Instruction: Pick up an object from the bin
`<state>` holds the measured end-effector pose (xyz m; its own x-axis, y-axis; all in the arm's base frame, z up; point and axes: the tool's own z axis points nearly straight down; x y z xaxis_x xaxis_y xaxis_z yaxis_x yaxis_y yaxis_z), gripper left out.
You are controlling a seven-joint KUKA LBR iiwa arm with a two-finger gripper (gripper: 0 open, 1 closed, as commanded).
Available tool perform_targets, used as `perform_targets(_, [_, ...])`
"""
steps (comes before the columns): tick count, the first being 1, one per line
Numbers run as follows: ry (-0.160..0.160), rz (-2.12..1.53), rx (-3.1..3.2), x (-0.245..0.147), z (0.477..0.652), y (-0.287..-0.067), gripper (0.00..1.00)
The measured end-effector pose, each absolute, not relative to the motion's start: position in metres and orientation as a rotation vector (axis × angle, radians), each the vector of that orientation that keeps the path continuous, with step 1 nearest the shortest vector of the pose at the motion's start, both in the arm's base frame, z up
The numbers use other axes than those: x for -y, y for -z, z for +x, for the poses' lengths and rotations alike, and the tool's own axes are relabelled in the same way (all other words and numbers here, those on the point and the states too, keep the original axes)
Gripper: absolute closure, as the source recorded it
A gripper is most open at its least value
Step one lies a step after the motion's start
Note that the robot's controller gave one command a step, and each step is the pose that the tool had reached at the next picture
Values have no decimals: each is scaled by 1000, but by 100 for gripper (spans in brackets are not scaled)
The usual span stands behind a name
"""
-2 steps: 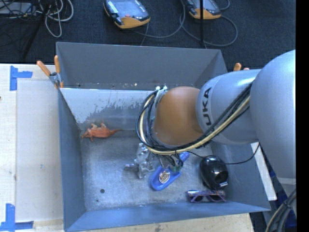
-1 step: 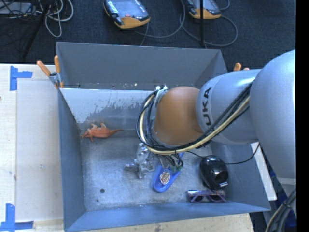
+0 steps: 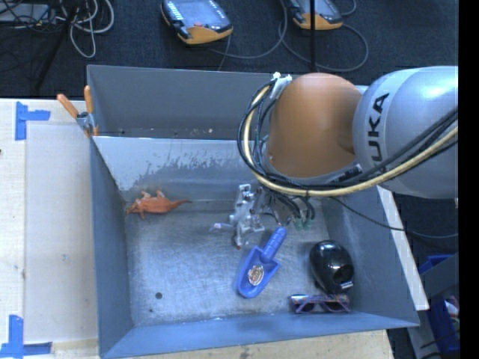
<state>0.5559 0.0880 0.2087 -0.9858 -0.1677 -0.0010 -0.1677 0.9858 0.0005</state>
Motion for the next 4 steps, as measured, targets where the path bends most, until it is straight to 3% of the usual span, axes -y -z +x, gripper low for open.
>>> perform_targets(1, [-1,-262,-3130,-87,556,-209,0])
perform_targets(2, [-1,-261,-3130,-87,556,-209,0])
perform_targets(3, [0,-385,-3113,-84,547,-171,0])
perform_targets(4, [-1,-314,-3125,-72,543,-118,0])
